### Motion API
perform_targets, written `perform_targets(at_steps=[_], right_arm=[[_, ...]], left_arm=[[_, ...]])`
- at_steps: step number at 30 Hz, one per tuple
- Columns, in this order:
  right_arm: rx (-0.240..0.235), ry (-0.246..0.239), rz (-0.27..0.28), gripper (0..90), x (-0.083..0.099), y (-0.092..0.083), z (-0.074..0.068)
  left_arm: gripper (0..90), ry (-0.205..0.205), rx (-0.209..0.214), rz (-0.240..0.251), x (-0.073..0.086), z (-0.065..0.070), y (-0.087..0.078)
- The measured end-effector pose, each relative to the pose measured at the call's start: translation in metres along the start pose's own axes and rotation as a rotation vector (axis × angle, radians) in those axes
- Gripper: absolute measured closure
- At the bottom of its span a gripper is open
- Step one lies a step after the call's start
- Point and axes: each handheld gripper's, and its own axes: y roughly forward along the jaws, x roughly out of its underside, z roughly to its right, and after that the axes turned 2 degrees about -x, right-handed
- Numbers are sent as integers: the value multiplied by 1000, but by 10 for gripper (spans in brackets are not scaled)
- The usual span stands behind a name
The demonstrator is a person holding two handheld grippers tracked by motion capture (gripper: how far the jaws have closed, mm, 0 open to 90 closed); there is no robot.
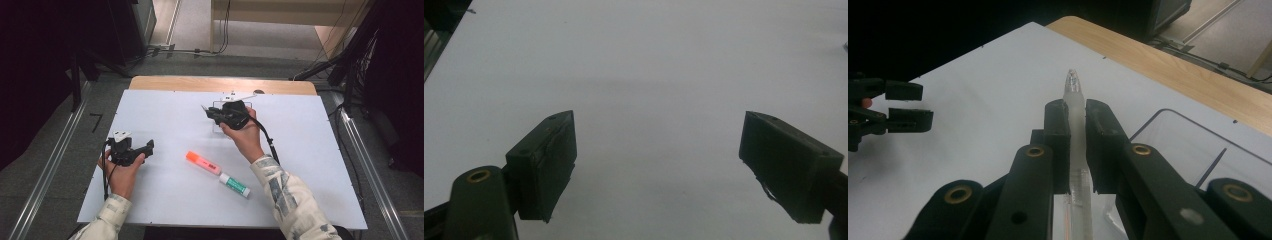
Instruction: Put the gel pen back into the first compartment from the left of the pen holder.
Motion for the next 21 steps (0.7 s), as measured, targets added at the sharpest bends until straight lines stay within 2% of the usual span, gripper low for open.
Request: perform_targets(at_steps=[21], right_arm=[[31,31,22,788,-24,10,14]], left_arm=[[166,-3,6,-1,0,-1,1]])
